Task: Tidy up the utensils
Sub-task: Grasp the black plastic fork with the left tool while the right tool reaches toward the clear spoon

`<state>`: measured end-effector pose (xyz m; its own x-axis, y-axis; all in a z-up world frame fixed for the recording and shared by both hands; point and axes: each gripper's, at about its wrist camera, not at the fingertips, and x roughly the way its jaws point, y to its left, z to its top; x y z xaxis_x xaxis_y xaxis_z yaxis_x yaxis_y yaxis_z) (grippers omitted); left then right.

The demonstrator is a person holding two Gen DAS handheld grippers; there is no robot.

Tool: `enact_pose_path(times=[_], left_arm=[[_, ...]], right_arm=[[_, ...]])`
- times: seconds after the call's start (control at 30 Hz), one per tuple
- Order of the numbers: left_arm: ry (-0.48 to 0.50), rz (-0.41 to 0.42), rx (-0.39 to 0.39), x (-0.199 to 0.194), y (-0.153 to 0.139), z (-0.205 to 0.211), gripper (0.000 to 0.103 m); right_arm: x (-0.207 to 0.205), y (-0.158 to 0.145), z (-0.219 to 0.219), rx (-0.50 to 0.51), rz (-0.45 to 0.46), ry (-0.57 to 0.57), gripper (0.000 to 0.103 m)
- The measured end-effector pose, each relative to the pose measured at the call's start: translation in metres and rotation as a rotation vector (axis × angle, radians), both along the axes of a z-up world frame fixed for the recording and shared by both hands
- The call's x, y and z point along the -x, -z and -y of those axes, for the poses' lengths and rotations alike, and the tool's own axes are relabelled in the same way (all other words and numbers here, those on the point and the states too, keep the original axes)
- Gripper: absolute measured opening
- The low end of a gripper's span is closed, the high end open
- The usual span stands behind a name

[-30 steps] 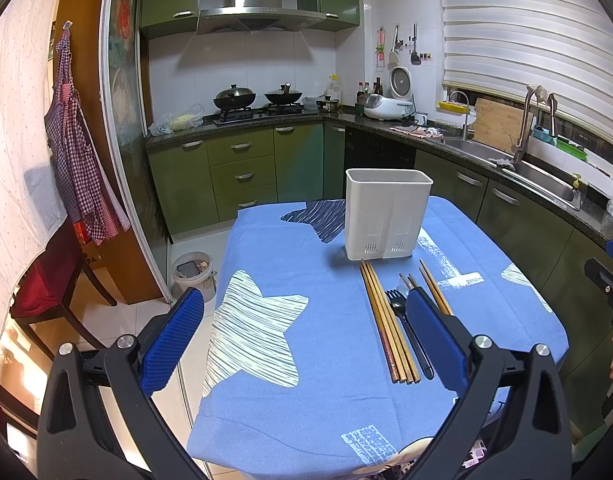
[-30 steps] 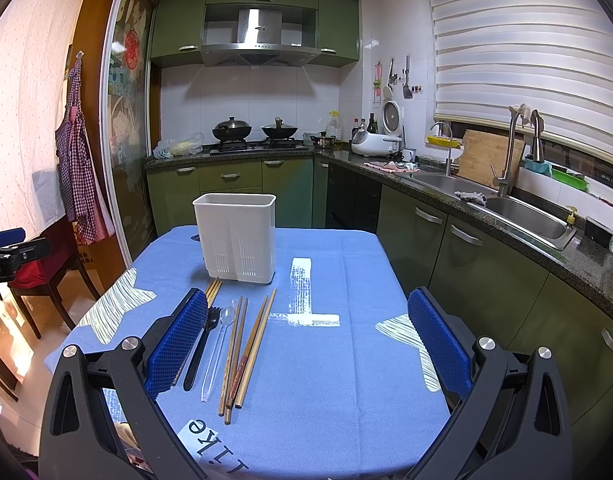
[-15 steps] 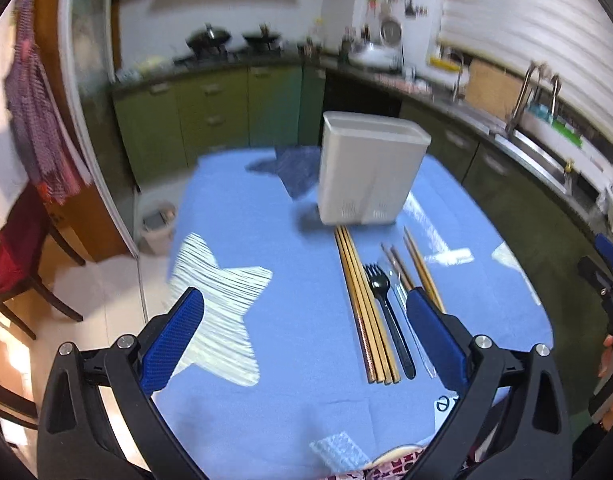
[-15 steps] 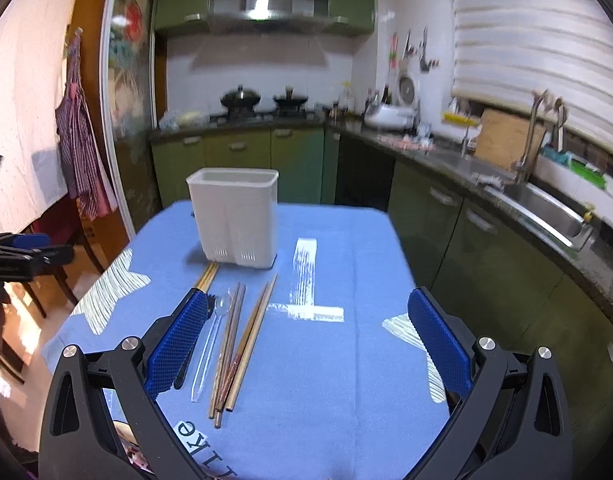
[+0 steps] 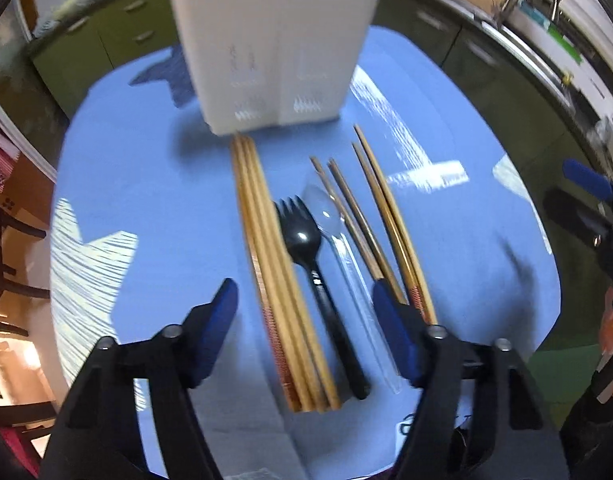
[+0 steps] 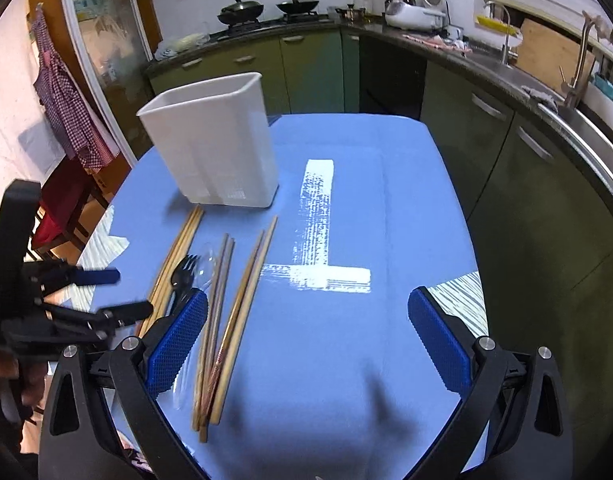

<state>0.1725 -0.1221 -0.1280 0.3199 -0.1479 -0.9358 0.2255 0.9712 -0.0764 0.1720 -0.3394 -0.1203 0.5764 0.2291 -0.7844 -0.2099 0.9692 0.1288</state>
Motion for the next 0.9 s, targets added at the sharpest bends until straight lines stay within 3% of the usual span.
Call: enact_pose_path(times=[0.1,0.23,0.33,0.77,0.9], left_arm=[[-0.007,-0.053,0.001,-0.006,0.008,0.011,0.038],[-0.02,-0.083,-0.013,-0.012,0.013,0.02,0.034],[-0.049,-0.119,-0.02,-0.018,0.021,0.023,0.022],[-0.115,-0.157,-0.075,-0.035,0.039,0.017,0.017],[-0.111,-0.134,-0.09,-0.038,0.041,0.022,0.017]], right_arm=[[-0.012,0.004,0.001,-0.005,-0.016,-0.011,0.099],[-0.022,0.007,-0.004,0.002,-0.022,-0.034,0.094],[-0.029,0.009,-0.005,0.005,-0.028,-0.042,0.087],[-0.028,0.004,-0.005,0.04,0.013,-0.069,0.081],[-0.027,0.003,-0.004,0.051,0.015,-0.069,0.079]])
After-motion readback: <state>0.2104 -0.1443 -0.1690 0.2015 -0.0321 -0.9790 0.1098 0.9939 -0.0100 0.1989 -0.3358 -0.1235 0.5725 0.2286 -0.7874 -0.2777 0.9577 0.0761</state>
